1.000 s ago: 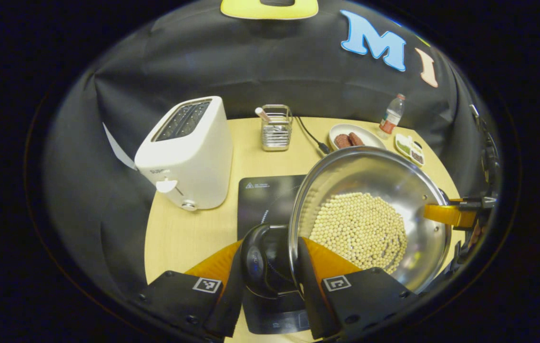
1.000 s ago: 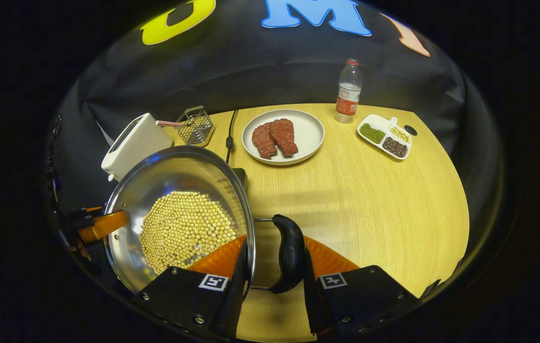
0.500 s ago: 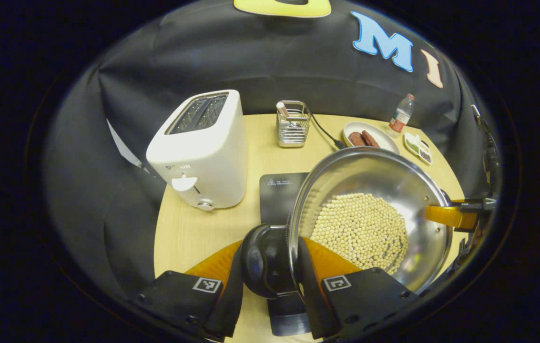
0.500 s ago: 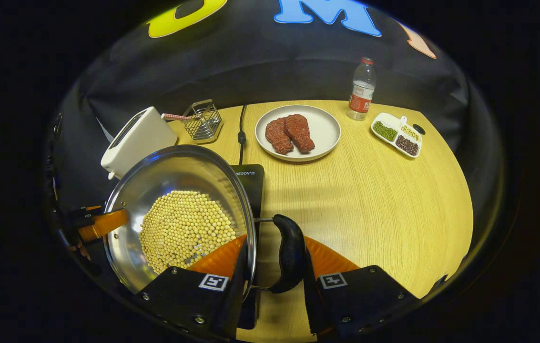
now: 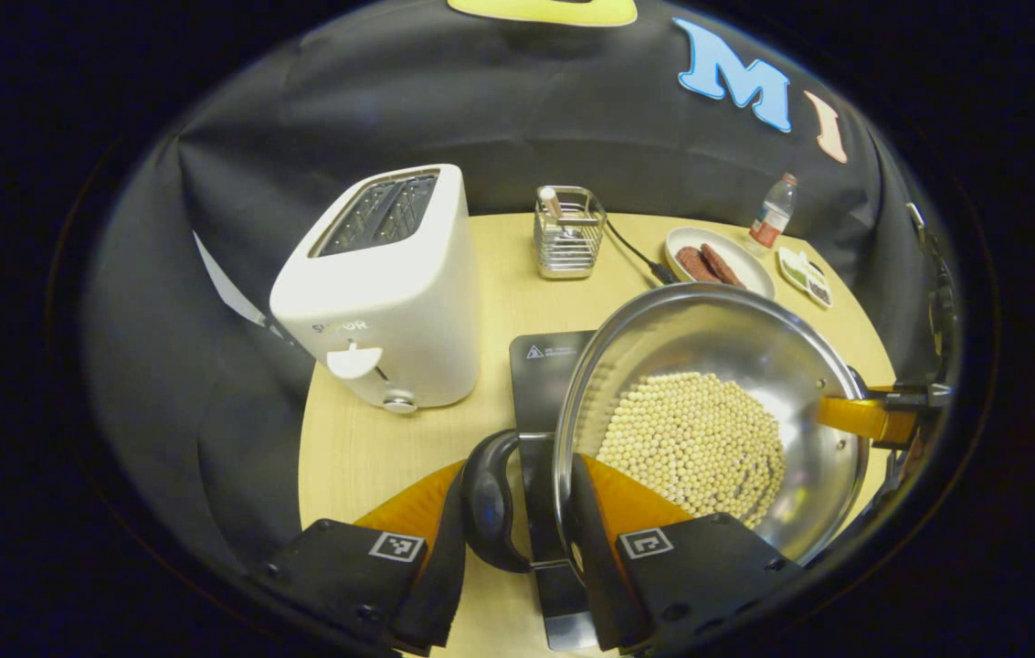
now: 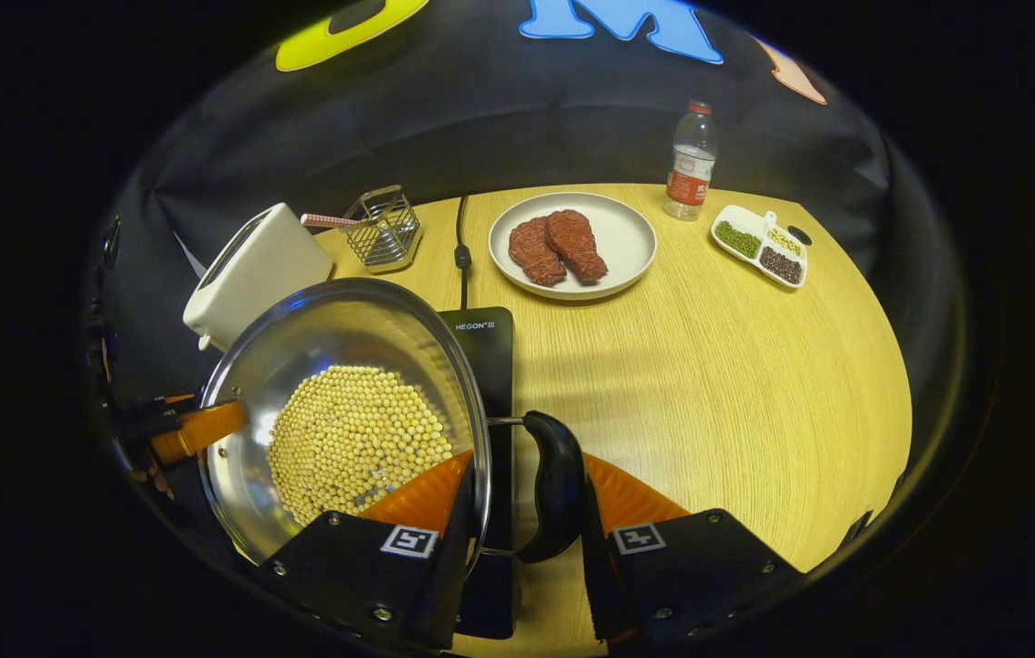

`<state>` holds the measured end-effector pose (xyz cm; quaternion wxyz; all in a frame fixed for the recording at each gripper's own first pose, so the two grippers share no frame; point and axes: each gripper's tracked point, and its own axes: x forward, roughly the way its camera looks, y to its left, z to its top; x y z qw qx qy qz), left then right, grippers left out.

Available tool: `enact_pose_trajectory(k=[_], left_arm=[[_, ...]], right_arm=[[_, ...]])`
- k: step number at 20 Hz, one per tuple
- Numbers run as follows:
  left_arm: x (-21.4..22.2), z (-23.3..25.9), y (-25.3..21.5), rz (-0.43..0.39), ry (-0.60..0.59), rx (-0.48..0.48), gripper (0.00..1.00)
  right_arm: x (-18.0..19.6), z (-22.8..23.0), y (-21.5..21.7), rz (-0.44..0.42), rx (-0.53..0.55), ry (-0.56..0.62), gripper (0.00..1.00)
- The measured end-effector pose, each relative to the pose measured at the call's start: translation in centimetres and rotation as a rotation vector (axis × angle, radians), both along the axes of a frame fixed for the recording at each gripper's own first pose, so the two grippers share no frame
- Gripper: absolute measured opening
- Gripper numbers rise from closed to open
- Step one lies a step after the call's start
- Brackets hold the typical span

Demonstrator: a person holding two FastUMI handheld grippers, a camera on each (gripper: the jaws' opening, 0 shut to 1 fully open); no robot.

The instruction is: First push the handle of the pot to place it horizontally, then grasp the pot with both hands and set it on the induction cooktop.

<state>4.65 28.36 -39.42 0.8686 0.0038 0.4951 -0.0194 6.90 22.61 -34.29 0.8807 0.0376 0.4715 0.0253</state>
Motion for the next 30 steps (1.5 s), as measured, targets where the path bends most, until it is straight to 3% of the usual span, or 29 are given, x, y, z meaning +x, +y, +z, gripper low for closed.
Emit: enact_pose_trajectory(k=[10,12,13,15,16,17,18,19,23,25,30], left_arm=[[-0.2,0.1,0.7,0.019,-0.023,-0.011,0.60],[0.0,0.1,1.1,0.032,-0.043,0.002,0.63],[0.1,0.4,1.4,0.039,-0.059,0.017,0.70],[0.1,1.3,1.4,0.058,-0.090,0.027,0.76],[0.1,1.8,1.8,0.068,-0.108,0.040,0.77],[0.1,2.4,2.0,0.082,-0.125,0.046,0.89],[0.2,3.1,2.0,0.099,-0.149,0.047,0.89],[0.5,3.8,2.1,0.115,-0.176,0.046,0.88],[1.1,8.2,0.3,0.168,-0.296,0.005,0.92],[1.3,11.1,-1.3,0.169,-0.366,-0.010,0.98],[1.4,20.0,-7.4,0.129,-0.564,-0.009,0.98]], right_arm=[[0.5,-0.2,0.4,-0.004,0.001,-0.015,0.55],[0.8,0.0,0.5,0.002,0.011,-0.024,0.55],[0.9,0.0,0.5,0.005,0.014,-0.030,0.55],[1.1,0.4,0.6,0.022,0.023,-0.053,0.60],[1.4,1.0,0.5,0.031,0.023,-0.076,0.63],[1.6,1.4,0.4,0.043,0.024,-0.101,0.73],[1.7,2.5,0.4,0.057,0.024,-0.126,0.65],[1.9,3.1,0.3,0.068,0.022,-0.150,0.78],[1.7,6.5,-0.2,0.087,0.042,-0.247,0.95],[1.3,8.6,-0.9,0.082,0.055,-0.302,0.95],[0.4,15.9,-4.2,0.046,0.082,-0.491,0.95]])
